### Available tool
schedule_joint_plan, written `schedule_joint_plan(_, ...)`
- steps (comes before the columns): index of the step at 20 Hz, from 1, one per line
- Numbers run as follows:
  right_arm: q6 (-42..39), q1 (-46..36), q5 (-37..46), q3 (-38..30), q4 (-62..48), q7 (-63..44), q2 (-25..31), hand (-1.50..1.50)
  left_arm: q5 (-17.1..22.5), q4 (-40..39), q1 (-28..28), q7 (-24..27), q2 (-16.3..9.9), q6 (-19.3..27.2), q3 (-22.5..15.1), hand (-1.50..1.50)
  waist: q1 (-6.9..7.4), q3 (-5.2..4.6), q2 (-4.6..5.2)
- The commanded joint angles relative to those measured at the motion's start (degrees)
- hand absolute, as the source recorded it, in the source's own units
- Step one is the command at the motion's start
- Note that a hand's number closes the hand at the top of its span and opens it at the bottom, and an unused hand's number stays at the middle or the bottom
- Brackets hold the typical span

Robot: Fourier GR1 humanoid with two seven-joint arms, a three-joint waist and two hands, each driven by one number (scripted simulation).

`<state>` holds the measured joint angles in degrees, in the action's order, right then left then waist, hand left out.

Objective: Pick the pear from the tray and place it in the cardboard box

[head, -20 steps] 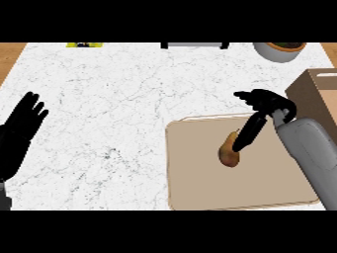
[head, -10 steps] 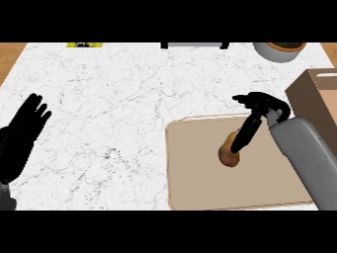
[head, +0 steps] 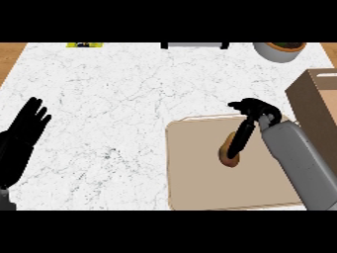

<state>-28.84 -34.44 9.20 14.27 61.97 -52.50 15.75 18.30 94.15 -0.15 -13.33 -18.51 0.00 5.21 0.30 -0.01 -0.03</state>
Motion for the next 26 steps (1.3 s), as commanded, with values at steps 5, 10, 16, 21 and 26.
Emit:
schedule_joint_plan(5,-4.34,0.75,2.34,-1.57,-3.97,0.33,0.11,-1.5,-0.79,2.39,-1.34,-3.07,1.07,0.43,1.09,0.0,0.06,0.02,0.04)
schedule_joint_plan(10,-1.41,0.65,6.34,-1.4,-6.42,2.16,-3.2,-1.5,-2.12,-0.49,-2.04,-0.51,1.81,-1.43,1.84,0.0,0.04,0.01,0.09)
schedule_joint_plan(16,-5.84,3.43,5.09,-3.03,2.15,-2.37,-2.11,-1.5,-3.78,-0.46,0.43,0.57,4.1,-1.53,1.23,0.0,-0.29,-0.01,-0.07)
schedule_joint_plan(21,0.18,3.57,12.51,-1.55,-3.93,9.41,-4.35,1.5,-3.68,3.19,1.94,-0.2,3.81,-2.36,2.87,0.0,0.16,0.01,0.05)
schedule_joint_plan(26,1.51,3.82,14.73,-2.36,-4.17,11.96,-4.98,1.5,-1.94,-0.04,-4.1,-3.86,1.47,-3.86,5.2,0.0,-0.03,0.01,0.07)
